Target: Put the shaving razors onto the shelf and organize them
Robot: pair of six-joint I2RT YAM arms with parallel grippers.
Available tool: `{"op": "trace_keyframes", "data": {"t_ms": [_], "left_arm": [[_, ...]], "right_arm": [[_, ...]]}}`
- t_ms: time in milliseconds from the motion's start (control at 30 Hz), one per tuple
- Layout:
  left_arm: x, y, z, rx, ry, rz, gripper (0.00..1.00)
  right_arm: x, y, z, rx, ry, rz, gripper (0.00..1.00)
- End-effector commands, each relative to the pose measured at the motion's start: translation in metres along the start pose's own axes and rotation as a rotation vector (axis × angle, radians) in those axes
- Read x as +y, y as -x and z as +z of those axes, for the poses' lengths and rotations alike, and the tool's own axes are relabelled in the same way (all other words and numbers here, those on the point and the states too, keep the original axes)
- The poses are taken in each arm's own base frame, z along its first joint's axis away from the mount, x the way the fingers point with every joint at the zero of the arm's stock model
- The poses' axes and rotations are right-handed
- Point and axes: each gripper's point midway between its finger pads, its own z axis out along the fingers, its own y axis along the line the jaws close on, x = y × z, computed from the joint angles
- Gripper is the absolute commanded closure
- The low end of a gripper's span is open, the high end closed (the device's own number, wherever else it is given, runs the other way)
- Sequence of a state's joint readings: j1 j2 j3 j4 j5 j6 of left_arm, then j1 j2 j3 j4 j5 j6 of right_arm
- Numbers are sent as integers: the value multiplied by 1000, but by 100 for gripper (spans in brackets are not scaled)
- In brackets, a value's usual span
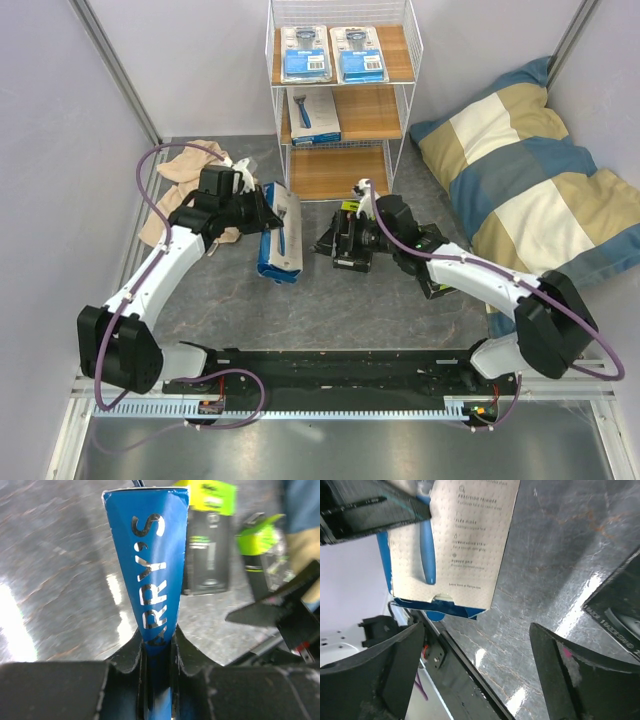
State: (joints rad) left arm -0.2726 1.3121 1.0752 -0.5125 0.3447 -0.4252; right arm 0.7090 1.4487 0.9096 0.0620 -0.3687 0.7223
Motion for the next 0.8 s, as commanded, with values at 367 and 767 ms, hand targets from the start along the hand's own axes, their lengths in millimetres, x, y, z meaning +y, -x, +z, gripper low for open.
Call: {"op": "trace_keyframes", "data": {"t_ms": [367,767], "left_arm": [[-120,58,-57,-245,-583,160,91],[-149,64,-68,-262,-815,90,92]], "right_arm": [[29,29,-58,-193,269,105,2],[47,41,-84,-348,403,109,2]]}}
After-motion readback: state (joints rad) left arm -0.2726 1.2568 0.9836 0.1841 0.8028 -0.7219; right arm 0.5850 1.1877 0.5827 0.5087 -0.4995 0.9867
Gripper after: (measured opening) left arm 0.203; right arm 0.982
